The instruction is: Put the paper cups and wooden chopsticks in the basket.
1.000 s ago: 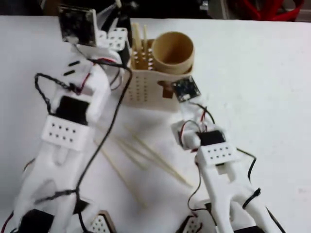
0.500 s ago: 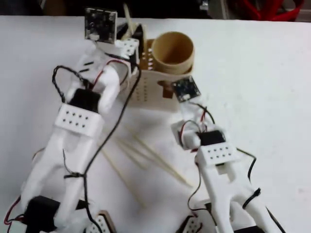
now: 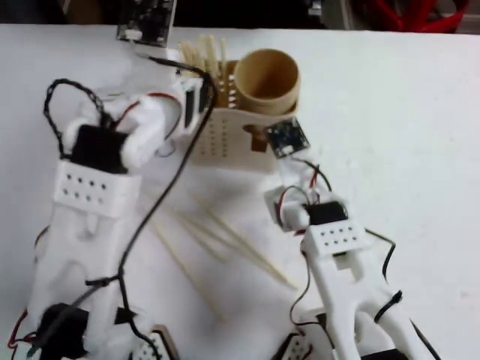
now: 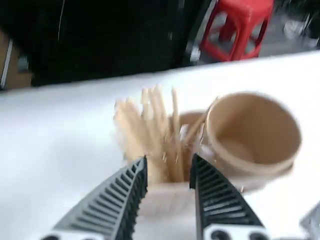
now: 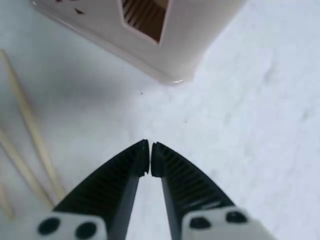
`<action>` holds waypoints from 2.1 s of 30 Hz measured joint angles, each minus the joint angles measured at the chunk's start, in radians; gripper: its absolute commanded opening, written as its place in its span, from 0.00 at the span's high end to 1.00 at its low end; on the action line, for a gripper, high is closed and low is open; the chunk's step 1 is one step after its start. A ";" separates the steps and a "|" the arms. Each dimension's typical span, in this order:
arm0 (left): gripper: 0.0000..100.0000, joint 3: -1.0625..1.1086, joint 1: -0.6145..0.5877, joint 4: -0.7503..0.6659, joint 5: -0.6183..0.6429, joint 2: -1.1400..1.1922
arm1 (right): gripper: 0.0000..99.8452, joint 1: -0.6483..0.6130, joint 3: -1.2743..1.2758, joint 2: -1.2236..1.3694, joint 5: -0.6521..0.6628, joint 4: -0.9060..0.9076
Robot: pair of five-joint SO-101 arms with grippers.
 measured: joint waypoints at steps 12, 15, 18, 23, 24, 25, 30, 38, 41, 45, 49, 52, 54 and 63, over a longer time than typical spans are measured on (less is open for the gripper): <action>0.82 0.031 -0.176 0.370 0.000 0.005 | 0.98 0.000 0.037 0.002 0.000 -0.048; 0.76 0.144 -0.201 0.377 -0.003 0.005 | 0.98 0.000 0.040 0.002 0.000 -0.052; 0.75 0.270 -0.221 0.377 -0.002 0.005 | 0.98 0.000 0.040 0.002 0.000 -0.052; 0.75 0.479 -0.227 0.313 -0.003 0.005 | 0.98 0.000 0.040 0.002 0.000 -0.052; 0.75 0.519 -0.227 0.284 -0.009 0.005 | 0.98 0.000 0.040 0.002 0.000 -0.052; 0.75 0.559 -0.227 0.253 -0.021 0.005 | 0.98 0.000 0.040 0.002 0.000 -0.052; 0.75 0.735 -0.227 0.106 -0.055 0.005 | 0.98 0.000 0.040 0.002 0.000 -0.052; 0.70 0.836 -0.227 0.000 -0.055 0.005 | 0.98 0.000 0.040 0.002 0.000 -0.052; 0.70 0.836 -0.227 -0.006 -0.037 0.005 | 0.98 0.000 0.040 0.002 0.000 -0.052; 0.70 0.836 -0.227 -0.006 -0.032 0.005 | 0.98 0.000 0.040 0.002 0.000 -0.052; 0.70 0.832 -0.227 -0.006 -0.032 0.015 | 0.98 0.000 0.040 0.002 0.000 -0.052; 0.70 0.760 -0.227 0.038 -0.028 0.106 | 0.98 0.000 0.040 0.002 0.000 -0.052; 0.70 0.677 -0.227 0.097 -0.028 0.198 | 0.98 0.000 0.040 0.002 0.000 -0.052; 0.70 0.477 -0.227 0.169 0.000 0.585 | 0.98 0.000 0.040 0.002 0.000 -0.052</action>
